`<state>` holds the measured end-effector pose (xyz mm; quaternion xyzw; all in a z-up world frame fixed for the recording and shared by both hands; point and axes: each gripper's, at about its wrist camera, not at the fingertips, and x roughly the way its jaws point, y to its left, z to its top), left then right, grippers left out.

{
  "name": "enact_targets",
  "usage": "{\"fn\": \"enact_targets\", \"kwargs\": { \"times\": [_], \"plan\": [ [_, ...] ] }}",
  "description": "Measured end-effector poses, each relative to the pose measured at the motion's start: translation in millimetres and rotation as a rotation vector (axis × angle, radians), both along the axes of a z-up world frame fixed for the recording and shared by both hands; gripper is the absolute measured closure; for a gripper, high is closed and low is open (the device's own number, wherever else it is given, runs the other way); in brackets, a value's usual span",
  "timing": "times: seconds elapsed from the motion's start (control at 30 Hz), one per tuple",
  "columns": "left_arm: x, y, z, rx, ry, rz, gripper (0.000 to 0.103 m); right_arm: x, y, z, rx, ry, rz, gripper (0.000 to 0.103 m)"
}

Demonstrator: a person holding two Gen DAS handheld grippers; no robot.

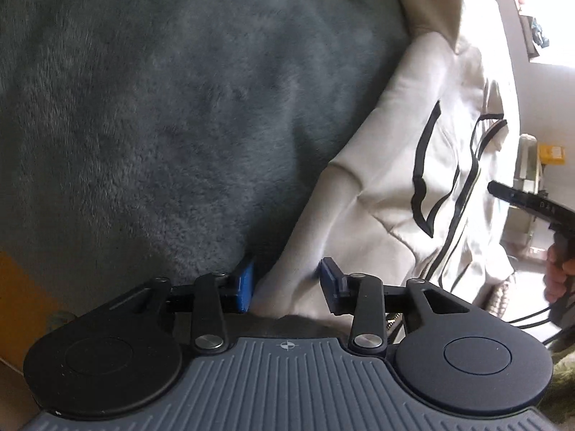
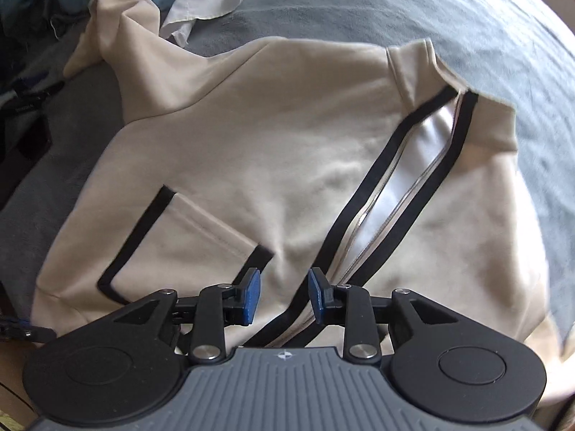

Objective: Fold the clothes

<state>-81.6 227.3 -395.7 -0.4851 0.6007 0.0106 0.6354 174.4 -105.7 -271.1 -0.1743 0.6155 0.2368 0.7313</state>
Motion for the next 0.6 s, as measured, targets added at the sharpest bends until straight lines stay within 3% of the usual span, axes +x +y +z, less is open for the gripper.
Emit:
{"fn": "enact_targets", "kwargs": {
  "times": [0.03, 0.1, 0.27, 0.33, 0.47, 0.5, 0.6],
  "plan": [
    [0, 2, 0, 0.002, 0.012, 0.004, 0.072, -8, -2, -2, 0.016, 0.007, 0.003, 0.072],
    [0, 4, 1, 0.012, 0.031, 0.005, 0.092, -26, -5, -5, 0.063, 0.016, 0.025, 0.072],
    [9, -5, 17, 0.090, 0.039, -0.056, 0.097, -74, -12, -17, 0.210, 0.079, 0.122, 0.072],
    [16, -16, 20, 0.153, 0.030, -0.130, 0.095, -96, -12, -26, 0.210, 0.083, 0.185, 0.072],
    [21, -35, 29, 0.254, 0.004, -0.232, 0.082, -132, -13, -59, 0.061, 0.020, 0.323, 0.072],
    [19, -36, 35, 0.266, 0.016, -0.224, 0.074, -136, -15, -55, 0.073, -0.001, 0.329, 0.072],
    [15, -37, 60, 0.373, 0.018, -0.241, 0.068, -138, -19, -36, 0.130, -0.034, 0.306, 0.072]
  ]
}}
